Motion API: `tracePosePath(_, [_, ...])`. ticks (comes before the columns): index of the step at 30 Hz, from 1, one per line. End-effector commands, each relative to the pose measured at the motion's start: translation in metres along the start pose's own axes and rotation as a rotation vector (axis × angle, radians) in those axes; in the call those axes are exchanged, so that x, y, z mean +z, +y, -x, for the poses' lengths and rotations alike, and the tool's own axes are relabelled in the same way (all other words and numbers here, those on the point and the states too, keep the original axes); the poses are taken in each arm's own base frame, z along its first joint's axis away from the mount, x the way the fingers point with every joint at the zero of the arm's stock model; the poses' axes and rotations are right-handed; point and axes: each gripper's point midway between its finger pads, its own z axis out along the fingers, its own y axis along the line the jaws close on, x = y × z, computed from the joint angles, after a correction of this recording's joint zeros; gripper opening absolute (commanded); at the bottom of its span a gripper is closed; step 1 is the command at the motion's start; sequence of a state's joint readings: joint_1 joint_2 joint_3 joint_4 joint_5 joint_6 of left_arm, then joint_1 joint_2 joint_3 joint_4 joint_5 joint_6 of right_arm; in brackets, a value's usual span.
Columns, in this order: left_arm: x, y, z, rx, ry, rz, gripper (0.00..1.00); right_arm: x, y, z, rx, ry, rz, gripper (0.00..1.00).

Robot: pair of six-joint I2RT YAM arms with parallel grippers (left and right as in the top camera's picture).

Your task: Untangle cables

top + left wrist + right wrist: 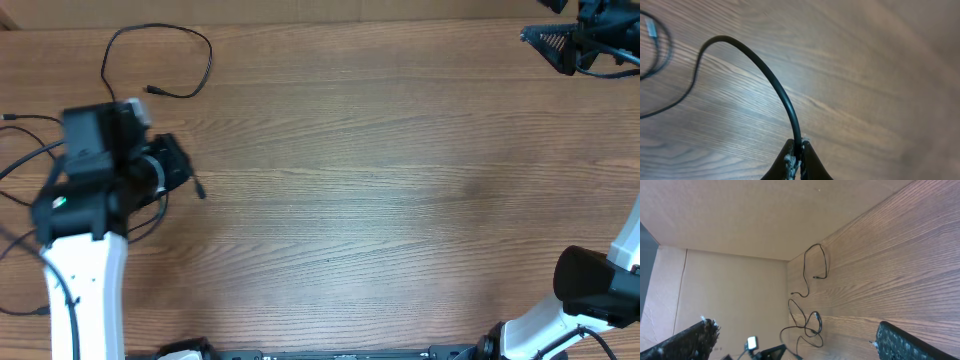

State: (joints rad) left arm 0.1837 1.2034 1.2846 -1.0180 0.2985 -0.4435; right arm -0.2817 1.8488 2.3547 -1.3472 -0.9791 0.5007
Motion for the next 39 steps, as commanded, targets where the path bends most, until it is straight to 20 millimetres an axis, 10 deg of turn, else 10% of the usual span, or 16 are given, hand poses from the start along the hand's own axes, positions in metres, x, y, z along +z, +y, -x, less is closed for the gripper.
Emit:
tracePosePath(1, [-0.026, 0.009, 0.009, -0.094, -0.052, -0.056, 0.04, -0.004, 0.003, 0.001, -0.019, -0.013, 0.0, 1.0])
tracePosePath(16, [-0.089, 0.159, 0.008, -0.727, -0.199, 0.154, 0.04, -0.004, 0.002, 0.001, -0.018, -0.012, 0.0, 1.0])
tracePosePath(30, [-0.082, 0.293, -0.046, -1.399, -0.189, 0.483, 0.04, -0.004, 0.002, 0.001, -0.019, -0.012, 0.0, 1.0])
tracePosePath(39, [-0.07, 0.329, -0.012, -1.144, -0.244, 0.515, 0.06, -0.004, 0.002, 0.001, -0.018, -0.012, 0.0, 1.0])
